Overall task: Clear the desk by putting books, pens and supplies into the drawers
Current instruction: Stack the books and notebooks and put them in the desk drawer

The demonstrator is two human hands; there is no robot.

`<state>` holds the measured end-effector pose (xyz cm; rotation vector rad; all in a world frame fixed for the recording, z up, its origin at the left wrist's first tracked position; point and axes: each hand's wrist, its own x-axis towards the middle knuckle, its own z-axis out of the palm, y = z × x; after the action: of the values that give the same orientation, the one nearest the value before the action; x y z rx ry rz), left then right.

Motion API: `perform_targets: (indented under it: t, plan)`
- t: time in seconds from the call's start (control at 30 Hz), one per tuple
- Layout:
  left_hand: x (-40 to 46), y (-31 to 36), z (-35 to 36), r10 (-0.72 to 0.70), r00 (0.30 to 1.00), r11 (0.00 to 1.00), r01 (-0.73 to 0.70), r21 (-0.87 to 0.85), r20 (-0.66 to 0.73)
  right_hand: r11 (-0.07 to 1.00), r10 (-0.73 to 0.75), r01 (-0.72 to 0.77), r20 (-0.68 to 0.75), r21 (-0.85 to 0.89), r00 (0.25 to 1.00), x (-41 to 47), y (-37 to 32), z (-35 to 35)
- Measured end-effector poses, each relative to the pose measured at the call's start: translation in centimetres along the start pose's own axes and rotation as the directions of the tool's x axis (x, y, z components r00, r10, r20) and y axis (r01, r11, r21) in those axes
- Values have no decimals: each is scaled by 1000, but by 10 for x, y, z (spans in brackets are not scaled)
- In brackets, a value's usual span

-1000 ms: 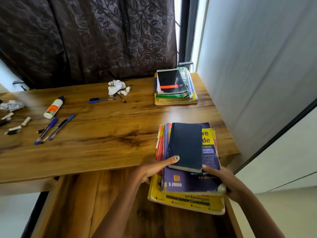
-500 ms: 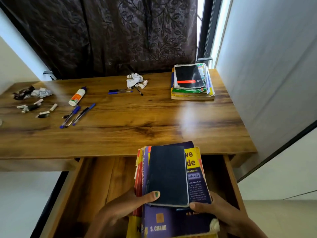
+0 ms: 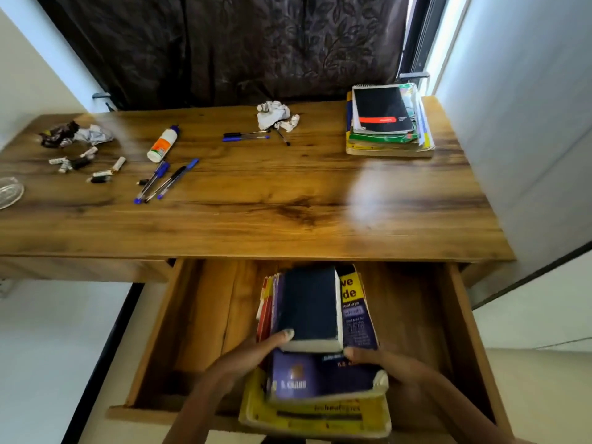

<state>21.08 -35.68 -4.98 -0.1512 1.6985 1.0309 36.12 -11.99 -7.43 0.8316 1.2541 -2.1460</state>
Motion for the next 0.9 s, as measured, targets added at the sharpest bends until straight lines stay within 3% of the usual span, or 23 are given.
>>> perform_targets:
  t: [0.1,0.17,0.3,0.37,0.47,0.53,0.6,0.73,0.9]
  plan:
    - [5,22,4,42,999,999,-42,16,-31,1000,1,-3,-102,-25,995,21,-9,0]
    - [10,30,9,64,996,993,-57,105,-60,987,-22,-7,-176,-159,984,30,-17,5]
    - [18,27,14,27,999,985,-19,174,-45,922,-111,36,-176,-387,978,32,-25,-2]
    - [22,18,10,64,996,985,-51,164,-70,798,-167,14,-198,-603,966,29,-25,-13]
    - [25,9,7,186,936,975,-139,171,-299,565,-307,-124,-348,-815,886,23,-32,-16]
    - [26,13,9,274,864,960,-219,174,-422,623,-452,-90,-451,-777,770,22,-43,-5]
    - [34,19,14,292,857,956,-250,152,-424,675,-520,12,-464,-737,717,26,-53,10]
    - [48,23,24,164,926,984,-178,-10,-341,716,-447,56,-396,-696,802,44,-62,39]
    - [61,18,30,145,943,989,-142,32,-300,730,-447,102,-359,-676,819,57,-56,49]
